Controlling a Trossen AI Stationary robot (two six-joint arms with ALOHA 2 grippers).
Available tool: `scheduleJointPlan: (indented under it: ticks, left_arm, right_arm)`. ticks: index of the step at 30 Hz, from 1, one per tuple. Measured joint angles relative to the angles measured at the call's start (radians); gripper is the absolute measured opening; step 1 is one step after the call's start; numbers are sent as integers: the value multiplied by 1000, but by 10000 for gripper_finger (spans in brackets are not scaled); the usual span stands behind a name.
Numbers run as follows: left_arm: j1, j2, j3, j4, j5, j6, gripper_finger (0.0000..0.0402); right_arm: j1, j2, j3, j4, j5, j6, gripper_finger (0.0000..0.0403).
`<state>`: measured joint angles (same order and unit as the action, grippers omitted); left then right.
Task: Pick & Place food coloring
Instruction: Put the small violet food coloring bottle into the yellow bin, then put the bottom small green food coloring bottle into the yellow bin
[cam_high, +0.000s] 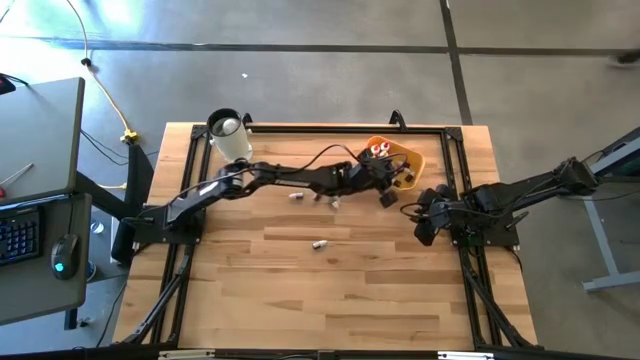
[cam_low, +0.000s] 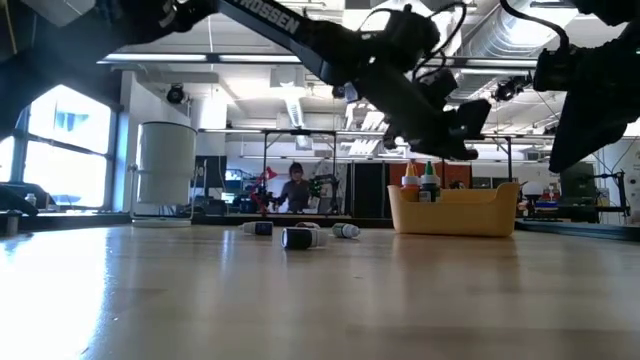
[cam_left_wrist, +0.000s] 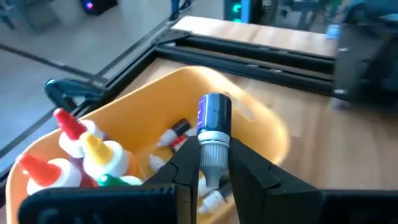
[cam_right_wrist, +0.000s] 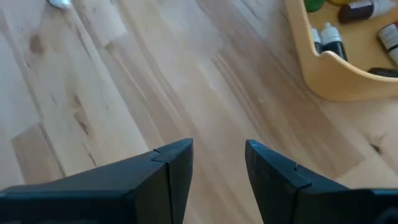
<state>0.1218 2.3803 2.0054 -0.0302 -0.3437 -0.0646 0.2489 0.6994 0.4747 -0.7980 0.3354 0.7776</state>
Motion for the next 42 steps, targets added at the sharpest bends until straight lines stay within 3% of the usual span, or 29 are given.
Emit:
scheduleJointPlan:
  ticks: [4,12,17,21,25,28,34,37,42]
  left_arm:
    - [12,40,31,1,-6,-14,63]
    - [10,42,33,13,-33,-11,126]
    - [10,43,68,-30,-42,-11,141]
    - [-5,14,186,-235,-47,21,142]
    - [-40,-47,358,-575,-83,65,142]
    - [-67,-202,292,-697,-125,116,142]
    - [-134,-486,294,-955,-240,65,142]
    - [-182,-567,293,-1030,-234,48,142]
    - [-271,-637,292,-1183,-279,-47,142]
  right_arm:
    - [0,0,0,-2,-18,0,139]
    - [0,0,0,16,-9,0,139]
    - [0,0,0,91,4,-57,139]
    - [0,0,0,228,62,-297,139]
    - [0,8,1,392,102,-549,139]
    - [-1,30,1,449,111,-609,139]
    - [-11,158,1,587,127,-656,139]
    - [-36,279,1,800,34,-800,139]
    - [-64,557,2,1267,-311,-969,139]
